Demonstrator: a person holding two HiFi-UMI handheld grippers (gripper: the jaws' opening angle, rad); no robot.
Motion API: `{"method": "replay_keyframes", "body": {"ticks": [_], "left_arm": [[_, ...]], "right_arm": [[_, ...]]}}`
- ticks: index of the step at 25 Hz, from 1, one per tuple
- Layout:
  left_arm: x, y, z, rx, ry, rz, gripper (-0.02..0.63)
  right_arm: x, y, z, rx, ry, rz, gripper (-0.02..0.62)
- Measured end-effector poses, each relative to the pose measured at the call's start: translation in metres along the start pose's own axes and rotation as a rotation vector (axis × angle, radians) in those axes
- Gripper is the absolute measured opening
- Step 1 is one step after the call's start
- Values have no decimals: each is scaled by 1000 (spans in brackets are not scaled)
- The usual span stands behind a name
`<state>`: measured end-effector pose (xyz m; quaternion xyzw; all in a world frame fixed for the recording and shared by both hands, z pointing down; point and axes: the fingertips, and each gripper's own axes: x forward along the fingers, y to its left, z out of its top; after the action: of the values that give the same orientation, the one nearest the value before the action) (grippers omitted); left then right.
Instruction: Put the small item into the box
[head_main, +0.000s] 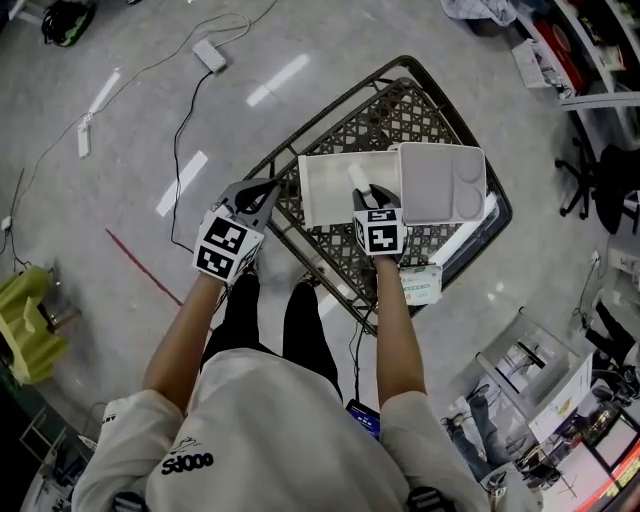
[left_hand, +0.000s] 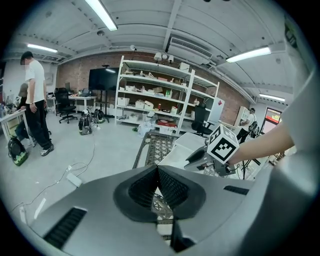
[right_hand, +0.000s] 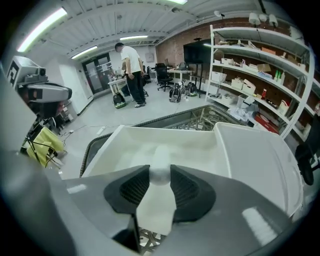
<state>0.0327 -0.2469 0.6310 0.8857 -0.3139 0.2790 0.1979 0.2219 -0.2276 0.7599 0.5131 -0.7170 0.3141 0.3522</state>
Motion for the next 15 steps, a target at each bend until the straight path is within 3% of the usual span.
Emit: {"method": "replay_keyframes", "body": {"ticks": [6,15], "left_arm": [[-4,-1,-5,-5,3,-3,5],[-16,-1,-8,-13,9,-7,5]], "right_arm": [[3,4,-9,-15,53,-3,146],[-8,2,-11,13,31,-39,161]]}}
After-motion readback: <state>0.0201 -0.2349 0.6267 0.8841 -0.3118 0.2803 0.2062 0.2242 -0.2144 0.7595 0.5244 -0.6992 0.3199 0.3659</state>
